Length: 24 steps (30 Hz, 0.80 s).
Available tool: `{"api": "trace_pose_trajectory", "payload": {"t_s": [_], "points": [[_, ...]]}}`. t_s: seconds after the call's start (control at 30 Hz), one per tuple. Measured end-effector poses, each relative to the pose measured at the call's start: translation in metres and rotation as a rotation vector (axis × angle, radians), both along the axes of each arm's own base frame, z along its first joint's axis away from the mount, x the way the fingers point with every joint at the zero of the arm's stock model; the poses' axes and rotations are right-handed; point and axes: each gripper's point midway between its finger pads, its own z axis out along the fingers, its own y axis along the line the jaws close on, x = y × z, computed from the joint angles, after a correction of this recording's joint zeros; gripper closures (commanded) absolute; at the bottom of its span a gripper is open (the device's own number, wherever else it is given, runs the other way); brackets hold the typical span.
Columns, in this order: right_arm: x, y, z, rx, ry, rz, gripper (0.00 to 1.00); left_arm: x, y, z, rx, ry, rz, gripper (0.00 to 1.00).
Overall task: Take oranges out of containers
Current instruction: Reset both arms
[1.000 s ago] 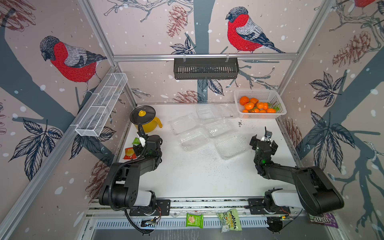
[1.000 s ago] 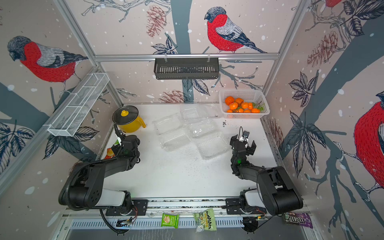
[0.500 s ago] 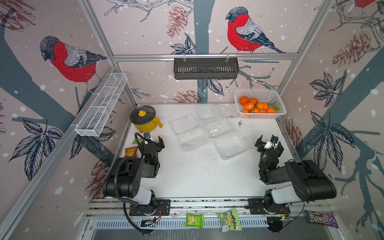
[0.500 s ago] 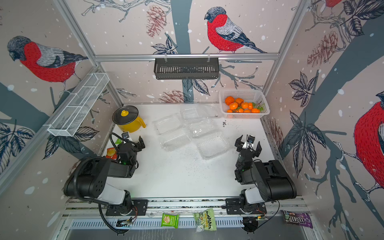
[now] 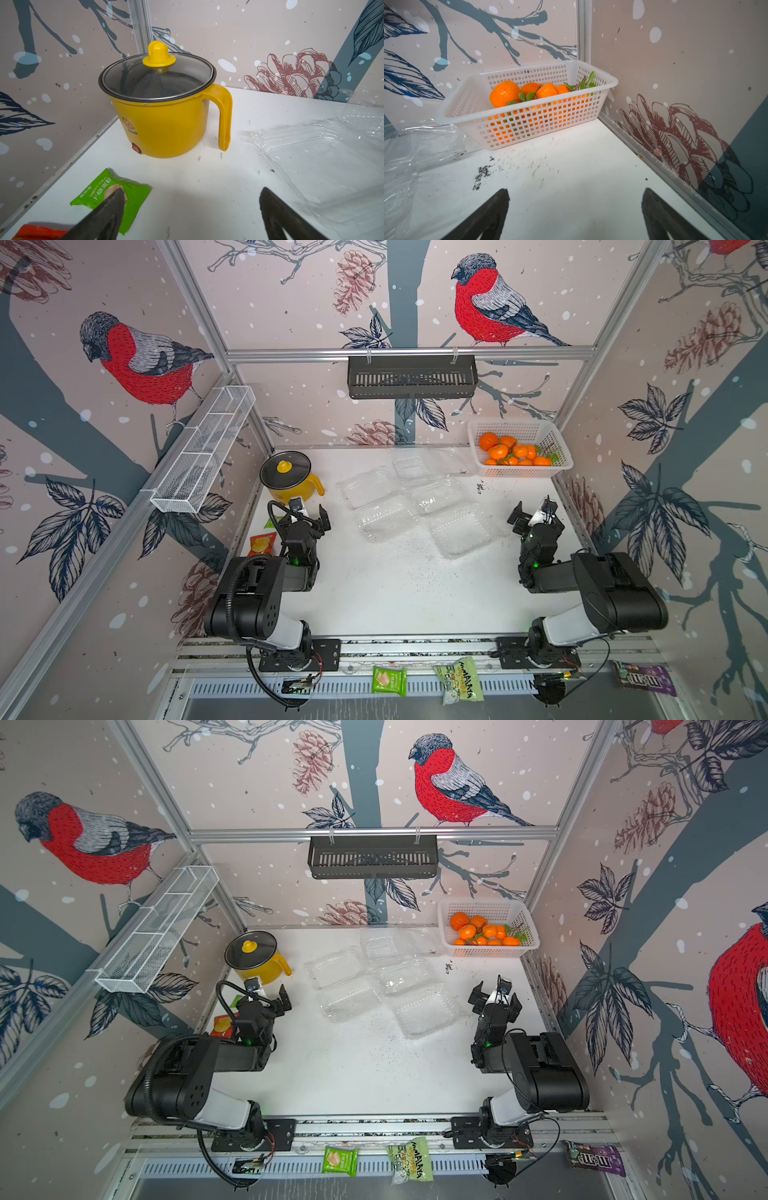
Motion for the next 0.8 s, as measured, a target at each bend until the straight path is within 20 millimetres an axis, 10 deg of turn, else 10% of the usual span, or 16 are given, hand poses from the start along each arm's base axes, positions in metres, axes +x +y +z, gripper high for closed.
{"api": "trace_pose_trajectory", "payload": {"t_s": [0.8], "points": [[-0.0003, 0.008, -0.0038, -0.006, 0.018, 0.022, 0.0, -0.0003, 0.0001, -0.001, 0.01, 0.008, 0.021, 0.01]]}}
